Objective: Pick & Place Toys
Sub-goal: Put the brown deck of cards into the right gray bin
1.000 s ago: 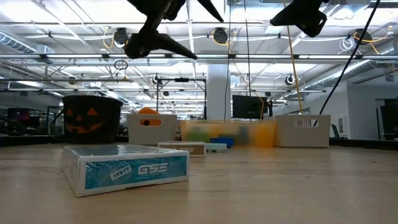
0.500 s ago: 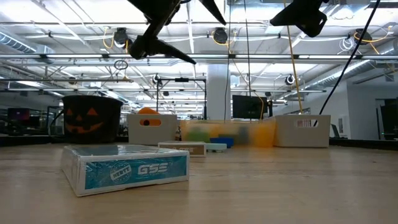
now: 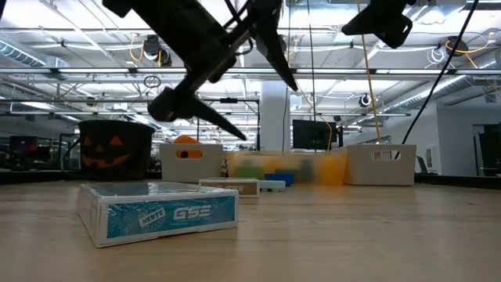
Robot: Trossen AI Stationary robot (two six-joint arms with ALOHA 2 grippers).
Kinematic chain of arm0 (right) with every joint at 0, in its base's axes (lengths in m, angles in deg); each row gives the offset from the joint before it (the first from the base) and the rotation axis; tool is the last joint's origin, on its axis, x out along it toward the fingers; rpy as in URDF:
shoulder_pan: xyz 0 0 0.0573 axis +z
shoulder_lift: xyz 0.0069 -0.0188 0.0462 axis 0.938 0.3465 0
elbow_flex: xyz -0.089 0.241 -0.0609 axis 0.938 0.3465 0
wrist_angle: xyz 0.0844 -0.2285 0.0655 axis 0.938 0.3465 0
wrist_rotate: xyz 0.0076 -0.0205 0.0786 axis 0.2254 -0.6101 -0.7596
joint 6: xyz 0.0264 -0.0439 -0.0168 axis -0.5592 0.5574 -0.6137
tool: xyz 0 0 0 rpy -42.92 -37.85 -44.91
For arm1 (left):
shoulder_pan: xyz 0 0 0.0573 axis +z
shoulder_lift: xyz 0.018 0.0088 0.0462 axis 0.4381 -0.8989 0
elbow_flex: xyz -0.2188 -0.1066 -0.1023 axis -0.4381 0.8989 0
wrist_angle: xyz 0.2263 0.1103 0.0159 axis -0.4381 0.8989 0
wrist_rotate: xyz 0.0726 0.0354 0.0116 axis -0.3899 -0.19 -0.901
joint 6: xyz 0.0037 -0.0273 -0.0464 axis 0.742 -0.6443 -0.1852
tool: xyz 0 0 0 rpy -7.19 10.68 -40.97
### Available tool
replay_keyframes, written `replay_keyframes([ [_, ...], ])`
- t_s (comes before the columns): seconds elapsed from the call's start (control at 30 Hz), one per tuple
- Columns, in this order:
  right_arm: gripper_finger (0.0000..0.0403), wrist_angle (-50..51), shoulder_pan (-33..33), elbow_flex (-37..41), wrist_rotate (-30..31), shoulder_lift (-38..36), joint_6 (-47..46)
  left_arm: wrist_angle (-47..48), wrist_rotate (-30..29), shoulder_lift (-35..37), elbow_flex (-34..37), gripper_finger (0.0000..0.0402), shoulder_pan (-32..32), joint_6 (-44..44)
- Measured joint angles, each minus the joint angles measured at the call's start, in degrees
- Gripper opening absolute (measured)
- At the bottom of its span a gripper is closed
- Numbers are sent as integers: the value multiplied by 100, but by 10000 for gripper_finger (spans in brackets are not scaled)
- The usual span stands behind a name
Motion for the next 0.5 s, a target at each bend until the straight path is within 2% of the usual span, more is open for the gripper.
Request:
replay_keyframes([
  [0.13, 238, -83, 0, 76, -2, 0, -46, 150, 179, -29, 0, 379, 130, -174],
  [0.27, 238, -265, 2, 400, -33, 0, -401, 648, 656, 41, -2, 379, 288, -244],
  [0.37, 238, -731, 2, 794, -266, 0, -696, 950, 995, 36, -3, 379, 370, -245],
  [0.5, 238, -1488, 68, 1243, -468, 2, -1031, 1081, 1023, 37, -4, 379, 434, -263],
])
